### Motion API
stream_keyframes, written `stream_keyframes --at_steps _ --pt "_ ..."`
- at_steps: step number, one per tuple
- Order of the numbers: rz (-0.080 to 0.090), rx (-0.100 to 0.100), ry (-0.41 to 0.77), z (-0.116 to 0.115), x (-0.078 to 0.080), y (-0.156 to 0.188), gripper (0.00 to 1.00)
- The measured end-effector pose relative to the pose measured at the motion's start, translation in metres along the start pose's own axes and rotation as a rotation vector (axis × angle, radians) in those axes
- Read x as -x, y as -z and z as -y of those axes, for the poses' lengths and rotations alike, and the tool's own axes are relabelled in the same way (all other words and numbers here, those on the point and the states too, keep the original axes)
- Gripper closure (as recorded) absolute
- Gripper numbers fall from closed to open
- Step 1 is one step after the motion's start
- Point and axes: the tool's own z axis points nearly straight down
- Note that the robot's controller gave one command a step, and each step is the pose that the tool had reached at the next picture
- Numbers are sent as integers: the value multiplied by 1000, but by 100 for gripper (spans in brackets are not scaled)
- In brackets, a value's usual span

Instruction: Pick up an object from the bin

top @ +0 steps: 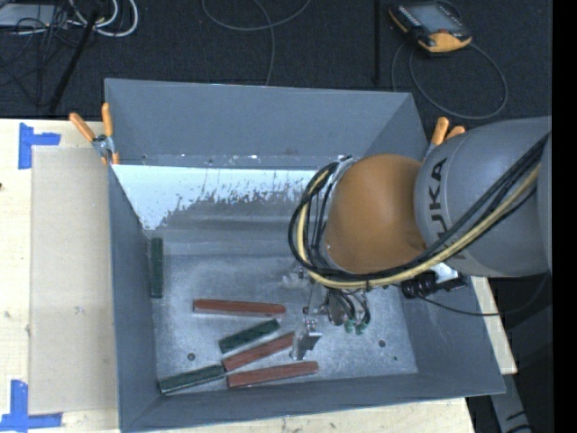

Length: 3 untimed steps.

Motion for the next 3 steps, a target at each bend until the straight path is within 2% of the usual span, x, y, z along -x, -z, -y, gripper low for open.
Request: stream_keyframes --at_steps 1,2,3 --pt "14 3 61 6 14 -82 100" --pt "13 3 61 6 14 -82 100" --pt "5 0 167 17 -7 60 100"
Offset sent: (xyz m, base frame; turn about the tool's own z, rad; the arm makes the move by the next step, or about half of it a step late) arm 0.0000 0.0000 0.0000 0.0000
